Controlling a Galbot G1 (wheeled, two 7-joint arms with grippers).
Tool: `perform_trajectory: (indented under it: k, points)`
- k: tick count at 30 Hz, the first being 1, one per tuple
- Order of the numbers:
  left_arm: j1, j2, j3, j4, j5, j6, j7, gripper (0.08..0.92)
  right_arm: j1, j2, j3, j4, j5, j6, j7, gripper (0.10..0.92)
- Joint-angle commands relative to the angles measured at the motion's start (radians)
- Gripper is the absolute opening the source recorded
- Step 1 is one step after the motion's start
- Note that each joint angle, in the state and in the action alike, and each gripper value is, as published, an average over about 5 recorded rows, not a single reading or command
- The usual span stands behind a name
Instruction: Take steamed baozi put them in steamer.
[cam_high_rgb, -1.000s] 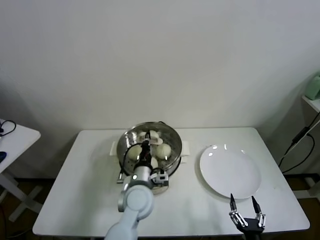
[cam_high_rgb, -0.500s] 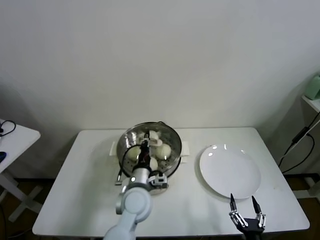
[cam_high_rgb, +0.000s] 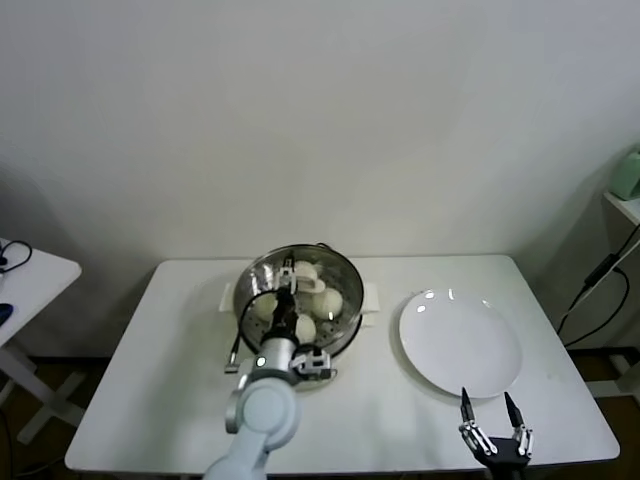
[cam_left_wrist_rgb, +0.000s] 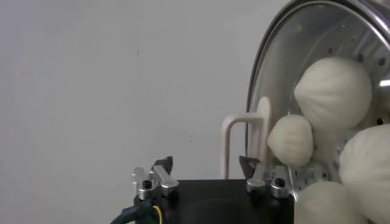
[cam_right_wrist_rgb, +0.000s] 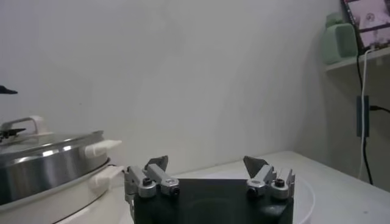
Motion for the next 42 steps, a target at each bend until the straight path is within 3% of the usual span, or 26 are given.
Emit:
perform_trajectory:
  k: [1, 5, 14, 22, 30, 36, 42]
  points:
    - [0.019, 0.013, 0.000, -0.050, -0.032, -0.002, 0.005, 0.747, -0.001, 0.001, -0.001, -0.004, -0.001, 0.001, 0.000, 0.823]
    - [0.038, 0.030, 0.000, -0.091, -0.060, -0.002, 0.008, 0.801, -0.001, 0.001, -0.001, -0.005, -0.002, 0.001, 0.000, 0.823]
    - [0.119, 0.092, -0.022, -0.215, -0.166, 0.000, 0.009, 0.806, 0.001, 0.001, -0.004, -0.010, -0.002, 0.001, 0.000, 0.823]
    - [0.251, 0.152, -0.142, -0.332, -0.462, -0.015, -0.042, 0.807, 0.005, 0.001, -0.011, -0.022, -0.015, -0.001, 0.003, 0.823]
    - [0.337, 0.140, -0.332, -0.296, -1.189, -0.117, -0.213, 0.822, 0.014, 0.009, -0.024, -0.036, -0.065, -0.006, 0.043, 0.823]
    - [0.387, 0.095, -0.515, -0.227, -1.624, -0.285, -0.212, 0.823, 0.012, 0.007, -0.031, -0.048, -0.093, -0.003, 0.058, 0.823]
    - [0.426, 0.087, -0.604, -0.113, -1.853, -0.433, -0.204, 0.823, 0.012, 0.001, -0.037, -0.058, -0.102, -0.003, 0.066, 0.823]
